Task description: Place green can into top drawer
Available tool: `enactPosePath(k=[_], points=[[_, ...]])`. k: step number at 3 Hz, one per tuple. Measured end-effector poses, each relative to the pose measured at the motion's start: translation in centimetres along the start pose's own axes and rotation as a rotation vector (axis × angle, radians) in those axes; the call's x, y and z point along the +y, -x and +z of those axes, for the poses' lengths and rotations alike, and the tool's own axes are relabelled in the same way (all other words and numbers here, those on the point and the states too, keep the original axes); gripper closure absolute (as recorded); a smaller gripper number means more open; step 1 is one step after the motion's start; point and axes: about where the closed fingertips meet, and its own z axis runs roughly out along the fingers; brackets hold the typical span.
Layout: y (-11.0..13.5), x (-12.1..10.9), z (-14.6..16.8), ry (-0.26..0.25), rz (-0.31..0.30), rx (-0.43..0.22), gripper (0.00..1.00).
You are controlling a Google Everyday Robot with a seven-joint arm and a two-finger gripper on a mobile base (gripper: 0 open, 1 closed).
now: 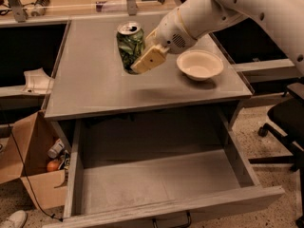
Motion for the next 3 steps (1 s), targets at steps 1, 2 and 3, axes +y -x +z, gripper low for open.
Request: enactPosePath(k=[1, 2, 3], points=[[0.0, 0.0, 0.0, 0.000, 0.000, 0.000, 1.00], [-1.3, 1.7, -1.3, -0.027, 0.028, 0.001, 1.00], [-2.2, 3.3, -2.7, -0.048, 0.052, 0.008, 1.00]])
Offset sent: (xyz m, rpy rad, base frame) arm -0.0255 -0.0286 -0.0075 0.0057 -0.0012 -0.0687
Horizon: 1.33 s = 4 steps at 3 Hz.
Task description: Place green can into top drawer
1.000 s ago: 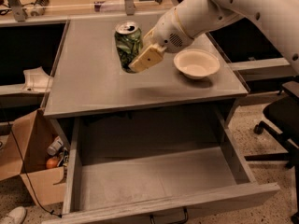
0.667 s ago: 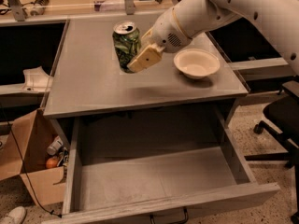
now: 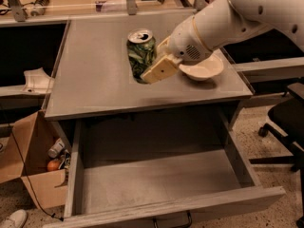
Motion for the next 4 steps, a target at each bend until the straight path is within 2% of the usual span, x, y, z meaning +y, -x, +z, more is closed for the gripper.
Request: enactPosePath(k=[1, 2, 3, 4], points=[[-1.4, 2.6, -2.0, -0.030, 0.038, 0.010, 1.00], [-1.6, 2.3, -2.0, -0.049, 0.038, 0.006, 1.00], [-2.7, 2.6, -2.8, -0.085, 0.055, 0.006, 1.00], [-4.3, 4.4, -4.3, -0.130, 0.085, 0.013, 1.00]])
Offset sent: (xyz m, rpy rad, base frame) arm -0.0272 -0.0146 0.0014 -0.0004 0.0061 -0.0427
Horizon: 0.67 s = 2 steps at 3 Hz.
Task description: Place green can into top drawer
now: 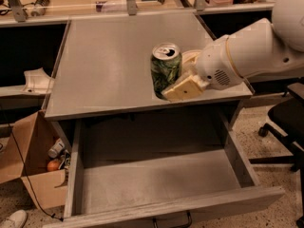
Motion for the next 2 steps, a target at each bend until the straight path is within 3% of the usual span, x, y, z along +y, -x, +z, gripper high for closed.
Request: enactPosePath(k=[1, 2], points=[[-2.33, 2.26, -1.52, -0.017, 0.046, 0.009, 1.00], [-2.33, 2.26, -1.52, -0.017, 0.046, 0.009, 1.00]])
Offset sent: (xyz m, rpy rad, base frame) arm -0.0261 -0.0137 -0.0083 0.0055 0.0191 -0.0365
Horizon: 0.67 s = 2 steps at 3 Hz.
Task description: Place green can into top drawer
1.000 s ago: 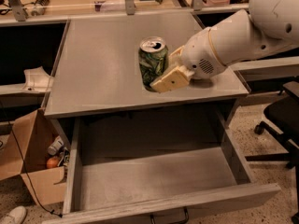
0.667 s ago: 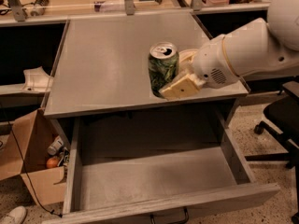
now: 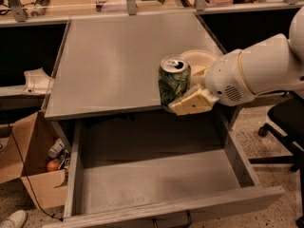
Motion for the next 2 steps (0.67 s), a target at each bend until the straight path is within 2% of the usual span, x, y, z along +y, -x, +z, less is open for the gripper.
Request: enactPosePath(k=[1, 2], points=[[-1.2, 1.2, -0.1, -0.012, 0.023, 0.013, 1.00], [-5.4, 4.3, -0.6, -0.022, 0.102, 0.019, 1.00]])
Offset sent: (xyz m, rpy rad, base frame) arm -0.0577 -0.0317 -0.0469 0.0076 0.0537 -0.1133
